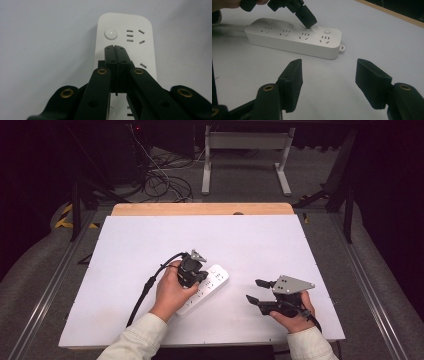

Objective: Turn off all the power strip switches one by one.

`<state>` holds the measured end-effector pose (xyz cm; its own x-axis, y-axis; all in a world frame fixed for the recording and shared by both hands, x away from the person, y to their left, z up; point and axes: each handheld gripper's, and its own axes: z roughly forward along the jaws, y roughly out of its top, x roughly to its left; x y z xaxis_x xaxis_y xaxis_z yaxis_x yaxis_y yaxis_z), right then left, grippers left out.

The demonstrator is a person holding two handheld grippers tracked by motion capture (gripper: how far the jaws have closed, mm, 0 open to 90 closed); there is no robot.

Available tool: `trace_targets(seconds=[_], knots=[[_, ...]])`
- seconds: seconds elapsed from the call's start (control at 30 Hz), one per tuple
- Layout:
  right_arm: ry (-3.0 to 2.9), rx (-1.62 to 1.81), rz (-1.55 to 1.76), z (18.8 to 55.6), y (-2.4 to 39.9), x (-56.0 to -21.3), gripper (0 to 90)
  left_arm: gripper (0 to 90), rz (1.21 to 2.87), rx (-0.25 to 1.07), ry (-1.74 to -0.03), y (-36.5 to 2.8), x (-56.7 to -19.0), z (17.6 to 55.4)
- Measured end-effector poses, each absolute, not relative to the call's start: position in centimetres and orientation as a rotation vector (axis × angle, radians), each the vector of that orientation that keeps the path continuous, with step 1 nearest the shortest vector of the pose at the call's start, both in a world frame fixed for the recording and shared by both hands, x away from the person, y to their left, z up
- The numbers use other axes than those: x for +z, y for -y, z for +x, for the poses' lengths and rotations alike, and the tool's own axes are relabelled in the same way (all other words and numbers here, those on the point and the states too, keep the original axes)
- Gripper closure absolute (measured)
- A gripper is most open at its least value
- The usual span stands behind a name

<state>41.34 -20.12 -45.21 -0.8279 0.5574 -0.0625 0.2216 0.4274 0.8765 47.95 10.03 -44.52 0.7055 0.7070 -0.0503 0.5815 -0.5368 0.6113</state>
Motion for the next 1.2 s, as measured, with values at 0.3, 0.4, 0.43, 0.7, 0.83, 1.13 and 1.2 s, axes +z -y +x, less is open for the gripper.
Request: trace_targets(seconds=[0.3, 0.4, 0.43, 0.7, 0.83, 1.13, 1.2], knots=[[-2.344, 1.361, 0.669, 41.32, 20.1, -45.21, 39.4, 90.0, 2.295, 0.254, -0.989, -10.1, -44.82, 48.1], [-2.345, 1.358, 0.667, 41.34, 20.14, -45.23, 39.4, 90.0, 2.286, 0.243, -0.994, -10.17, -44.92, 48.21], [-2.345, 1.358, 0.667, 41.34, 20.14, -45.23, 39.4, 90.0, 2.286, 0.244, -0.994, -10.15, -44.92, 48.21], [-2.347, 1.355, 0.667, 41.3, 20.11, -45.25, 39.4, 90.0, 2.307, 0.257, -0.982, -10.04, -44.86, 47.95], [-2.349, 1.352, 0.667, 41.27, 20.08, -45.26, 39.4, 90.0, 2.295, 0.267, -0.995, -9.9, -44.93, 47.97], [-2.351, 1.352, 0.669, 41.26, 20.1, -45.28, 39.4, 90.0, 2.292, 0.274, -1.002, -9.84, -44.97, 47.92], [-2.35, 1.355, 0.668, 41.25, 20.1, -45.26, 39.4, 90.0, 2.293, 0.281, -1.003, -9.83, -45.0, 47.88]])
